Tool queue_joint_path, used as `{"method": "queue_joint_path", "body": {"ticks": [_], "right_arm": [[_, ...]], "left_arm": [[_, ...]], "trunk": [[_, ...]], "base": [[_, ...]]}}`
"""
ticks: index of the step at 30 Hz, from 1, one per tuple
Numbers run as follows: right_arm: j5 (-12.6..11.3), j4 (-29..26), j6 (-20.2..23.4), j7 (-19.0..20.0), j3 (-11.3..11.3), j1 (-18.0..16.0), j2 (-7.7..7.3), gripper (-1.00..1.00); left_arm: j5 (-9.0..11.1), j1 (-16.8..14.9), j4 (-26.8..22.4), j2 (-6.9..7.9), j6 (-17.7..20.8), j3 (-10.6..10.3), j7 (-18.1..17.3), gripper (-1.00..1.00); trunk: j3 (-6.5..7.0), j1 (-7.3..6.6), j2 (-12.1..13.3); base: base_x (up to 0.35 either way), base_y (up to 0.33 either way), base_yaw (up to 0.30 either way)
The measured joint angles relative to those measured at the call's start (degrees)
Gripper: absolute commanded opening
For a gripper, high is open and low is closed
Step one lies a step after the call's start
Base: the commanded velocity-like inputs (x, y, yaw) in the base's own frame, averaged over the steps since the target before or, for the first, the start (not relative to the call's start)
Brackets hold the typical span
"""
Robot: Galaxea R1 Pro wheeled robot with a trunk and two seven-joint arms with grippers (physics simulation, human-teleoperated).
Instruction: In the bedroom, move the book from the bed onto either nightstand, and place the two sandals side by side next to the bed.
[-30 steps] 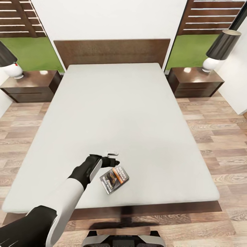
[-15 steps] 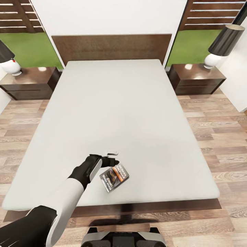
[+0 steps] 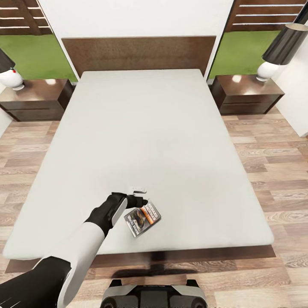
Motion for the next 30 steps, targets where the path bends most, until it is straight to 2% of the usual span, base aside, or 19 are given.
{"method": "queue_joint_path", "body": {"ticks": [21,30], "right_arm": [[0.0,0.02,-0.11,0.0,-0.03,0.0,-0.01,1.0],[-0.03,-0.01,-0.13,0.0,-0.03,0.0,0.0,1.0]], "left_arm": [[-0.01,0.0,-0.85,-0.03,-0.26,-0.11,0.18,1.0],[-0.02,-0.01,-1.62,-0.01,-0.26,-0.17,0.2,1.0]], "trunk": [[-1.59,0.0,0.0],[-1.69,0.0,0.0]], "base": [[0.0,0.0,-0.002],[0.0,0.0,-0.157]]}}
